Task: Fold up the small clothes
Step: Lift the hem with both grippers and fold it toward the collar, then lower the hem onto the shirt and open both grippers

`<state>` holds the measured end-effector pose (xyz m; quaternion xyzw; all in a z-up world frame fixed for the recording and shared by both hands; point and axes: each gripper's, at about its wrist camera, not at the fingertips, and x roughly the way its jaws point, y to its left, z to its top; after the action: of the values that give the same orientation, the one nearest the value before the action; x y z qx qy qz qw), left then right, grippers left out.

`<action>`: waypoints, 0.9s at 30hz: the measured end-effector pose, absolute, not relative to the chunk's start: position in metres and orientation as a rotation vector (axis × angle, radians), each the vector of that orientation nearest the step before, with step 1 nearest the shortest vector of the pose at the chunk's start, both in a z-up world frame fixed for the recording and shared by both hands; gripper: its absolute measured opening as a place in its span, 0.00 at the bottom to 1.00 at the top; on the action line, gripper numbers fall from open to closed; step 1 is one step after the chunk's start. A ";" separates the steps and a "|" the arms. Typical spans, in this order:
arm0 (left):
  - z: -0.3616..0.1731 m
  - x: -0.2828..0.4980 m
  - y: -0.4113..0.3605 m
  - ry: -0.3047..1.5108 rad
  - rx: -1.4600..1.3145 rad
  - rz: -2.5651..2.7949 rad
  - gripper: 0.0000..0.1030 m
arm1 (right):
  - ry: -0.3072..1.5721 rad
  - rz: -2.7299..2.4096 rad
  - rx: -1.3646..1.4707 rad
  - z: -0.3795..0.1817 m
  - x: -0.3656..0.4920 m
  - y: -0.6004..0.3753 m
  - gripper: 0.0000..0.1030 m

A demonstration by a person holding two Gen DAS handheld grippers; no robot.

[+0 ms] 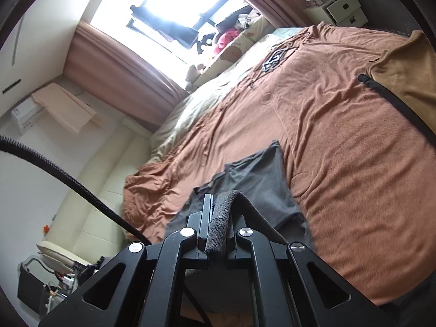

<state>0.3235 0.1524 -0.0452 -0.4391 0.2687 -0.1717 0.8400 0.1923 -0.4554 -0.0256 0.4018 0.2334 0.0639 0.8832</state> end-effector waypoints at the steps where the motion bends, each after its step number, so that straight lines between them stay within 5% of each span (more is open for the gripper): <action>1: -0.047 0.331 0.151 0.578 -0.921 -0.354 0.06 | 0.503 0.127 0.839 -0.028 0.203 -0.456 0.01; 27: -0.163 0.491 0.126 0.970 -0.741 -0.012 0.09 | 0.792 -0.065 0.708 -0.071 0.367 -0.428 0.03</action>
<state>0.4905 0.1259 -0.1626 -0.3477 0.4554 -0.0057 0.8195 0.3672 -0.4282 -0.0714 0.3377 0.3777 -0.0309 0.8616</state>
